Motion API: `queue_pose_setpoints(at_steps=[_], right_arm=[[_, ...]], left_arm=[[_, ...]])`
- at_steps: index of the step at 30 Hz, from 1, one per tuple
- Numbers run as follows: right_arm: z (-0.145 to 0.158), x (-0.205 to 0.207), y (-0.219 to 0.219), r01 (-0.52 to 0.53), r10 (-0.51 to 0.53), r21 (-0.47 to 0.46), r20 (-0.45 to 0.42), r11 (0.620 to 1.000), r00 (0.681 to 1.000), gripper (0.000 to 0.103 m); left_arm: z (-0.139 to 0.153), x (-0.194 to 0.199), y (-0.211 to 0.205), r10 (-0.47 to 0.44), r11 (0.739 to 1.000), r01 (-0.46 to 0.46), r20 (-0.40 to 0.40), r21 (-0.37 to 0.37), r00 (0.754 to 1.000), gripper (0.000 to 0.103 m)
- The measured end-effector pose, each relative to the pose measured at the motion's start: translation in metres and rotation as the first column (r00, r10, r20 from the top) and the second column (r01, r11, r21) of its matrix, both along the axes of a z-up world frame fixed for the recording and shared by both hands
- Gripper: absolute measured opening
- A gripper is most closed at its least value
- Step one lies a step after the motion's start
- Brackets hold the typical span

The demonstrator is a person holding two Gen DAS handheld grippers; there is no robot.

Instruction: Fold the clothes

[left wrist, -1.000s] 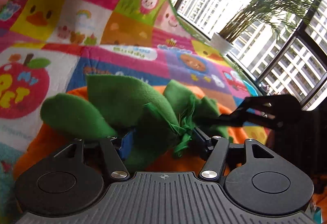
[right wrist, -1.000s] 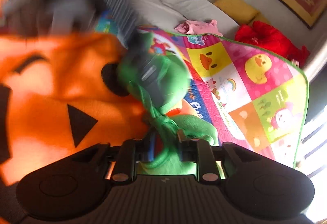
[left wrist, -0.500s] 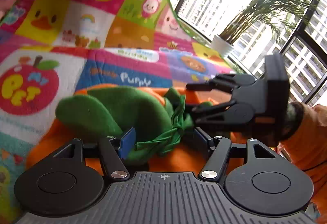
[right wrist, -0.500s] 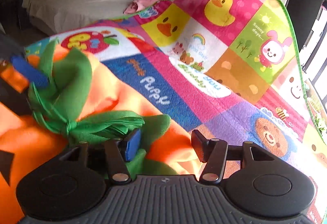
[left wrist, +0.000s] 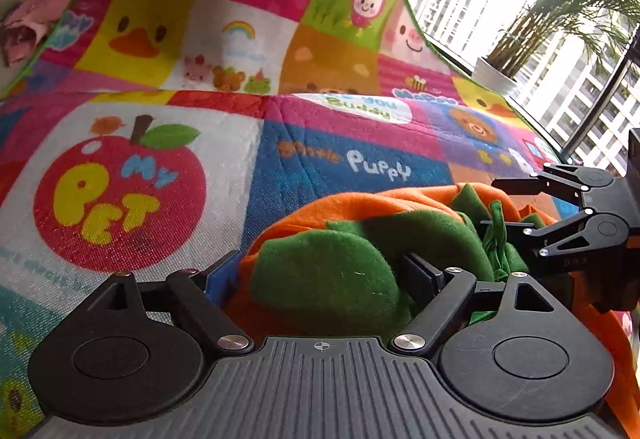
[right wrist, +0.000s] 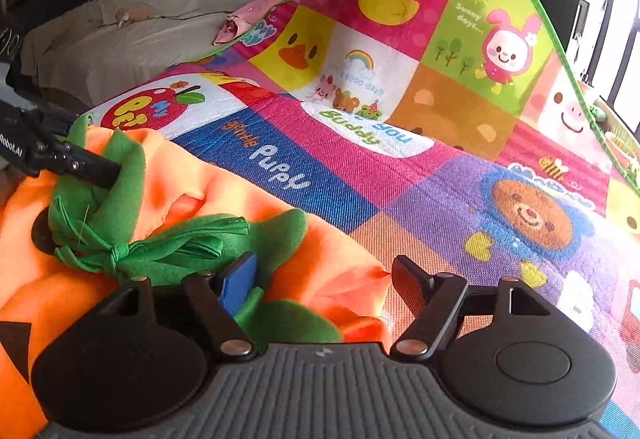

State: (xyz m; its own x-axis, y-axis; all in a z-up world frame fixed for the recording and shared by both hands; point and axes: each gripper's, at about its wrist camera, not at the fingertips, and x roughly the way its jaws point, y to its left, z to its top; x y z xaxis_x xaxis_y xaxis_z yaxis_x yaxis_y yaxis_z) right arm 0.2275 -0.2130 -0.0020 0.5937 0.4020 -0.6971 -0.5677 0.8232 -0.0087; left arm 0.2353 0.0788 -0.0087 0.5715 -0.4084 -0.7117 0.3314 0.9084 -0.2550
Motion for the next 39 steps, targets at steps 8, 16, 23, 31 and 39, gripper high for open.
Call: queue_pose_setpoints(at_steps=[8,16,23,31,39], right_arm=[[0.003,0.000,0.019,-0.078,0.078,0.028,0.012,0.997,0.997,0.017],[0.079,0.016,0.017,-0.044,0.019,0.099,0.241,0.994,0.970,0.010],[0.092,-0.056,0.009,-0.127,0.104,0.058,0.299,0.990,0.949,0.010],[0.062,-0.130,0.002,-0.143,0.137,0.006,0.263,0.990,0.955,0.010],[0.060,-0.177,-0.017,-0.150,0.138,0.035,0.223,0.988,0.965,0.010]], left_arm=[[0.001,0.002,-0.016,-0.035,0.999,0.033,0.056,0.028,0.998,0.030],[0.090,0.011,-0.002,0.046,0.998,-0.034,0.292,-0.049,0.955,0.022],[0.099,-0.068,-0.004,-0.049,0.999,0.046,0.330,0.019,0.943,0.022],[0.063,-0.134,-0.014,-0.129,0.988,0.101,0.269,0.118,0.954,0.022],[0.051,-0.171,-0.014,-0.116,0.986,0.079,0.257,0.149,0.960,0.023]])
